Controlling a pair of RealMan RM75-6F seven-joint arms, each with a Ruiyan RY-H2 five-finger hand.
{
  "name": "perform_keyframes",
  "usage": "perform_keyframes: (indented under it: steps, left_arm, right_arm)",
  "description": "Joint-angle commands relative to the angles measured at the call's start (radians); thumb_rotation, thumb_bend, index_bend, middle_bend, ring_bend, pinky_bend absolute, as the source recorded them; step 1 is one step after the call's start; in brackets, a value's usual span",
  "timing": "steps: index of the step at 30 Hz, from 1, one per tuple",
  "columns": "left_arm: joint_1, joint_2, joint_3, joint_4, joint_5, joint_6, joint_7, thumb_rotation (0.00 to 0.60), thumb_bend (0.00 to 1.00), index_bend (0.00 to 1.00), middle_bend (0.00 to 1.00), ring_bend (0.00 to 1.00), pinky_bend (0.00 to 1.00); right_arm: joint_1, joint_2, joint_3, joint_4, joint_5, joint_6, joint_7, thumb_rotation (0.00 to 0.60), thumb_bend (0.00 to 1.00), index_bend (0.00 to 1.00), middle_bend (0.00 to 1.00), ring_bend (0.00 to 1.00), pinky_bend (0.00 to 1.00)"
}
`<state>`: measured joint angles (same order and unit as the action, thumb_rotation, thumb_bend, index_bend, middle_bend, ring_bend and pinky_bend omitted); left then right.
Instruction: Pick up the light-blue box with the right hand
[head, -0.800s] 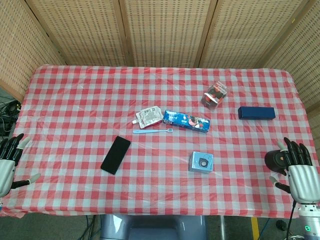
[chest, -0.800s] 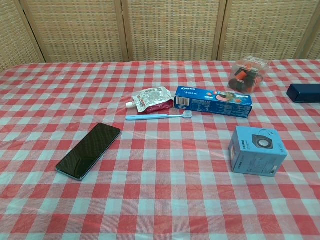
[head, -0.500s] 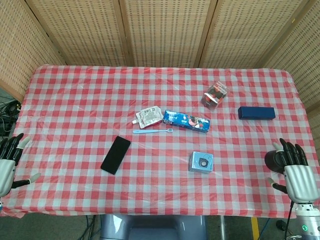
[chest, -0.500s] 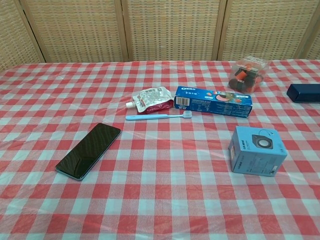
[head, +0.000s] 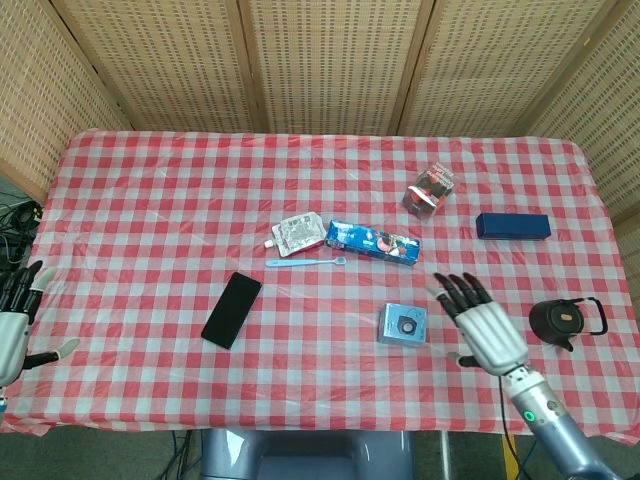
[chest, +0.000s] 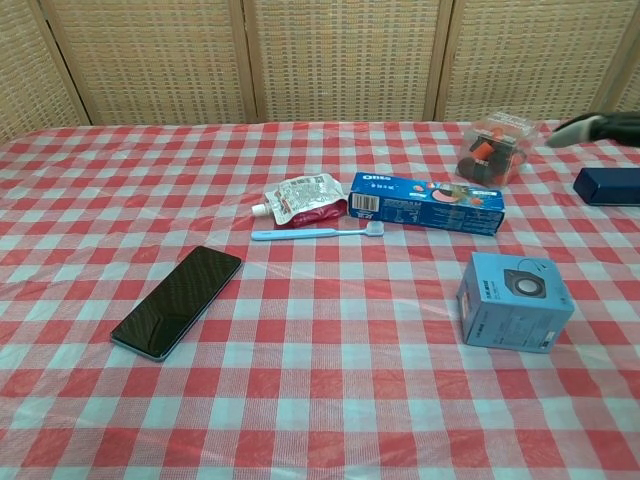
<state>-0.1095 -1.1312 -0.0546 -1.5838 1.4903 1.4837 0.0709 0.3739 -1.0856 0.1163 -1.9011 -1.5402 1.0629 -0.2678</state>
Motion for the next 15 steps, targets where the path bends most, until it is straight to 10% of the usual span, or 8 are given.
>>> perform_keyframes:
  steps: [1,15]
  left_arm:
    - [-0.003,-0.005,-0.006,0.002,-0.013,-0.007,0.009,0.6,0.0,0.0,0.0,0.0,0.0]
    - [-0.015,-0.016,-0.017,0.013,-0.047,-0.033,0.027,0.6,0.0,0.0,0.0,0.0,0.0]
  right_arm:
    - [0.192,-0.032,0.078,-0.132,0.211,-0.223,-0.175,0.6,0.0,0.0,0.0,0.0,0.0]
    - [0.55,-0.377,0.034,-0.016,0.931,-0.096,-0.784,0.6,0.0,0.05,0.08,0.02,0.0]
